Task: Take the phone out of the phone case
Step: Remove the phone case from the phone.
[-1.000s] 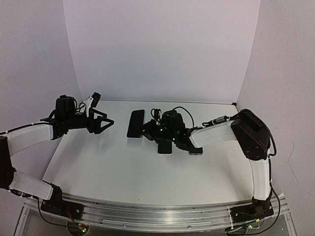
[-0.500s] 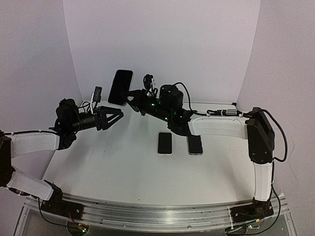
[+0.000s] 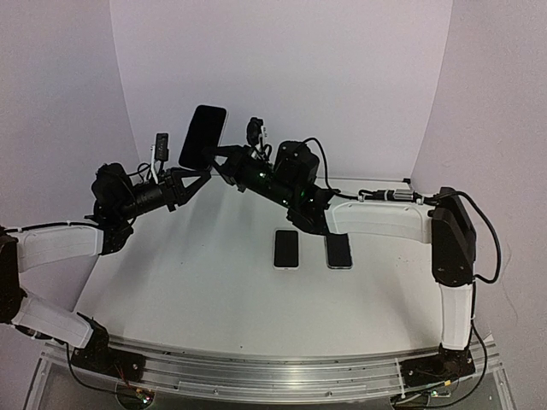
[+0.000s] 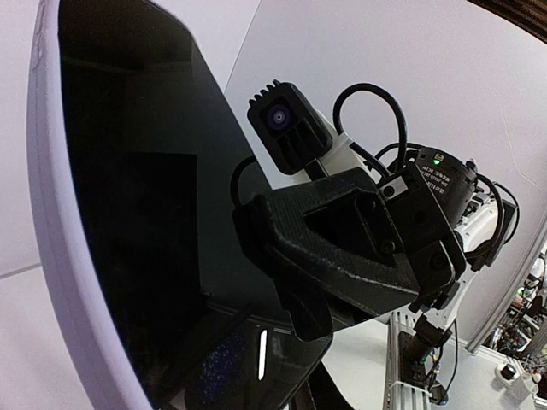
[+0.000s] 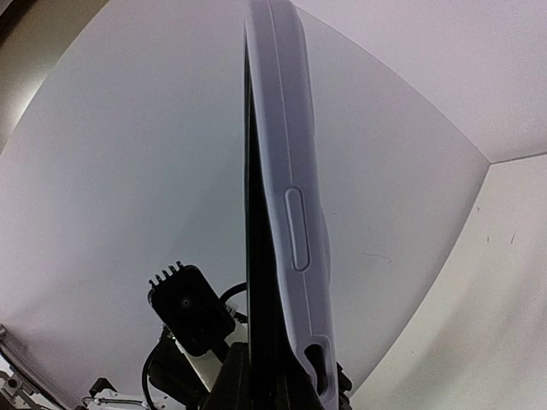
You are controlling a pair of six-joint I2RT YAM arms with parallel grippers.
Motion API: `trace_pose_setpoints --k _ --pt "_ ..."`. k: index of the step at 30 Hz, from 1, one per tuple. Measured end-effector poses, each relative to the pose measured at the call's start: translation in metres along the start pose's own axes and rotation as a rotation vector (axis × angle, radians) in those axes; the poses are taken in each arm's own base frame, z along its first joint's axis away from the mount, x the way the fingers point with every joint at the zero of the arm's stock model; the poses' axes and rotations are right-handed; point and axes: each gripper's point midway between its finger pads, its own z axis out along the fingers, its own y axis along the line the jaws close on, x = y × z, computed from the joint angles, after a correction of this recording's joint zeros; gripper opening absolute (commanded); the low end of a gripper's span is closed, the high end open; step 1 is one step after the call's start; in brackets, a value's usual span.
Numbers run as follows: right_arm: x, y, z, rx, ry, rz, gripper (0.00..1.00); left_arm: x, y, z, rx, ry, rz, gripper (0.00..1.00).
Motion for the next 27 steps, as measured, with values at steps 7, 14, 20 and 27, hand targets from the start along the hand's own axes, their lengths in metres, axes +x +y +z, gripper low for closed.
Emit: trace_pose_setpoints --k 7,14,20,27 --pt "-0.002 0.007 0.0 -0.027 -0.007 0.002 0.0 -0.003 -0.002 -0.001 0.009 -0.008 0.064 0.01" --pt "-0.003 0.009 0.0 -0.035 -0.012 0.0 0.0 -0.006 -0.001 -0.002 -0.015 -0.016 0.087 0.0" --pt "0.0 0.006 -0.001 -0.033 -0.011 0.0 0.0 -0.003 0.002 -0.004 -0.047 0.003 0.055 0.0" --pt "0.017 -0.027 -0.014 0.048 0.004 -0.002 0.0 0.029 0.038 -0.018 -0.188 0.122 -0.099 0.0"
